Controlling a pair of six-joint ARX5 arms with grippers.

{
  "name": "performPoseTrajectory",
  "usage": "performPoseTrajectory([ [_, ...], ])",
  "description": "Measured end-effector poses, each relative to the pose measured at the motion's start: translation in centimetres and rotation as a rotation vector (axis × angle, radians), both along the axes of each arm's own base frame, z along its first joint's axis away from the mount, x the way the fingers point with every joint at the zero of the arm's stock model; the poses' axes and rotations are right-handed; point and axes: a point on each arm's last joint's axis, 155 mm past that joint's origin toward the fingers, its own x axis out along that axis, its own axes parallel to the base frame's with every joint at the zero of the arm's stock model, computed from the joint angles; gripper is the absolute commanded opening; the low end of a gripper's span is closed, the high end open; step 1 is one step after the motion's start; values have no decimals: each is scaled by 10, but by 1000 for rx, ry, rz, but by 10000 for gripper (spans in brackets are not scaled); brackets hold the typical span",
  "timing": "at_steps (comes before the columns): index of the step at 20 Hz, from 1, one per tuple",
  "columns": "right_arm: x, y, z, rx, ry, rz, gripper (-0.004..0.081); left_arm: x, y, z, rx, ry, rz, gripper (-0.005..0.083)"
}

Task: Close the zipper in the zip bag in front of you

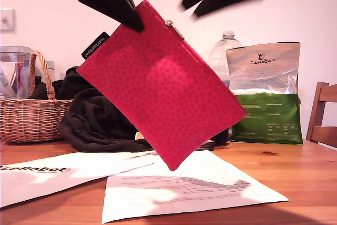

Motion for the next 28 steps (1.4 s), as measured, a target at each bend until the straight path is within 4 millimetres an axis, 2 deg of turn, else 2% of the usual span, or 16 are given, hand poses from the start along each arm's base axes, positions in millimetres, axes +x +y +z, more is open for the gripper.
performPoseTrajectory([
  [3, -2, 11, -5, -122, -132, 86, 227, 0, 0, 0, -1, -1, 0, -21],
  [6, 6, 21, -10, -131, -152, 97, 228, 0, 0, 0, -1, -2, 0, -21],
  [11, 25, 20, -17, -135, -158, 54, 226, 1, -1, 1, -5, -6, 0, -21],
  [13, 30, 20, -15, -125, -169, 45, 197, 1, -1, 1, -4, -6, 0, -21],
  [17, 33, 19, -13, -119, -175, 37, 186, 3, -2, 3, -11, -16, 0, -21],
  [20, 34, 21, -21, -132, -156, 44, 186, 5, -3, 5, -17, -25, 0, -21],
  [23, 37, 23, -32, -149, -137, 46, 145, 5, -2, 3, -11, -24, 5, -21],
  [28, 38, 22, -32, -150, -138, 41, 73, 6, -2, 4, -11, -26, 5, -21],
])
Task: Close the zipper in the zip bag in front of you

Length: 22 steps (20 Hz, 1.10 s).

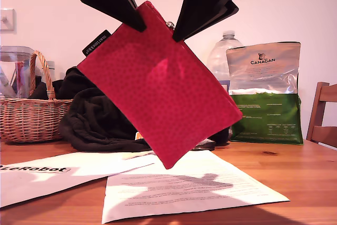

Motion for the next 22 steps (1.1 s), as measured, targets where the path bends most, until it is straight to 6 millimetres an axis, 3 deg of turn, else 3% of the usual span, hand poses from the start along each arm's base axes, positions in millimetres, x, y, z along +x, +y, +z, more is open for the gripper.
performPoseTrajectory([
  [20, -9, -8, -10, -56, 61, -1, 46, 7, 7, -4, 53, -38, 20, -21],
  [22, -10, -9, -11, -63, 69, 0, -8, 7, 7, -6, 55, -35, 21, -21],
])
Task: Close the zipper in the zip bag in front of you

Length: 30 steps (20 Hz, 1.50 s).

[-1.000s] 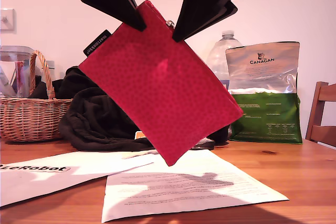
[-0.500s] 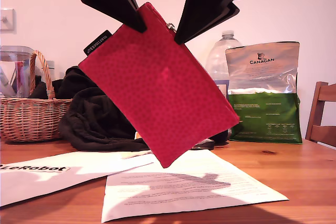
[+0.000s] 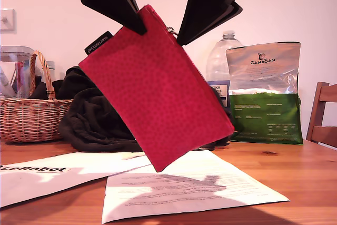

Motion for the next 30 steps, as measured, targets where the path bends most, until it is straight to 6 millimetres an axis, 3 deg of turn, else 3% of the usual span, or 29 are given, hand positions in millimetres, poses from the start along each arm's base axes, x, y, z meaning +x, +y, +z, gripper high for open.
performPoseTrajectory([
  [8, -3, -3, -5, -31, 3, 15, -13, 1, 0, 1, -2, -4, 1, -21],
  [11, -6, -8, -11, -63, 22, 15, -13, 13, 5, 5, -8, -37, 33, -21],
  [15, -2, -5, -6, -53, -9, 22, -3, 19, 12, 5, -12, -35, 53, -21],
  [19, 4, -5, -1, -38, -32, -5, 218, 13, 6, 6, -30, -23, 26, -21],
  [30, 19, 2, 20, 31, -108, 0, 188, 2, -4, 8, -42, -26, -52, -21],
])
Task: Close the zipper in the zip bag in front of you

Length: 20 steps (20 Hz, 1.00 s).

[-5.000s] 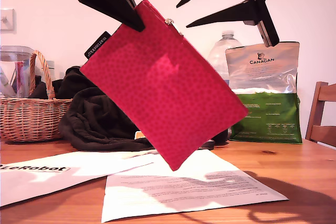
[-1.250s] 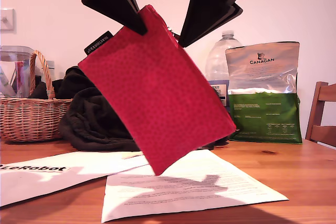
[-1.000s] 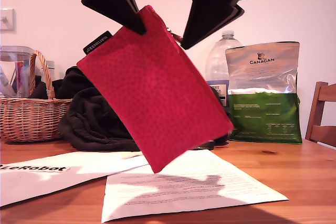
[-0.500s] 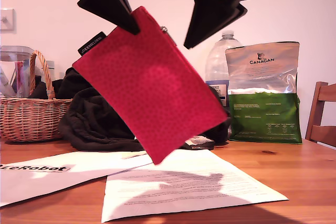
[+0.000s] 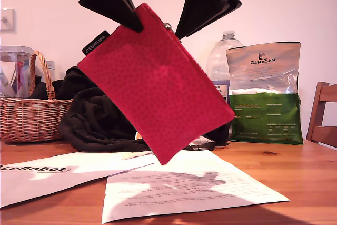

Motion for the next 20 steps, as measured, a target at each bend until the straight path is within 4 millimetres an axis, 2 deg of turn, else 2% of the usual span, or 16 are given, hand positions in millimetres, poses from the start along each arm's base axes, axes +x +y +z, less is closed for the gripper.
performPoseTrajectory([
  [3, 1, -1, 0, 10, 6, 8, 140, -6, -8, 1, 5, -19, -41, -21],
  [10, -4, -2, -5, 19, 49, 35, 142, -13, -15, 1, 13, -38, -85, -21],
  [14, 2, -8, -5, -16, 18, 13, 226, -13, -15, 1, 13, -38, -86, -21],
  [17, 8, -15, -5, -53, -13, -17, 230, -13, -16, 1, 12, -38, -86, -21],
  [20, 5, -11, -5, -69, -27, 3, 230, -14, -16, 1, 12, -38, -87, -21],
])
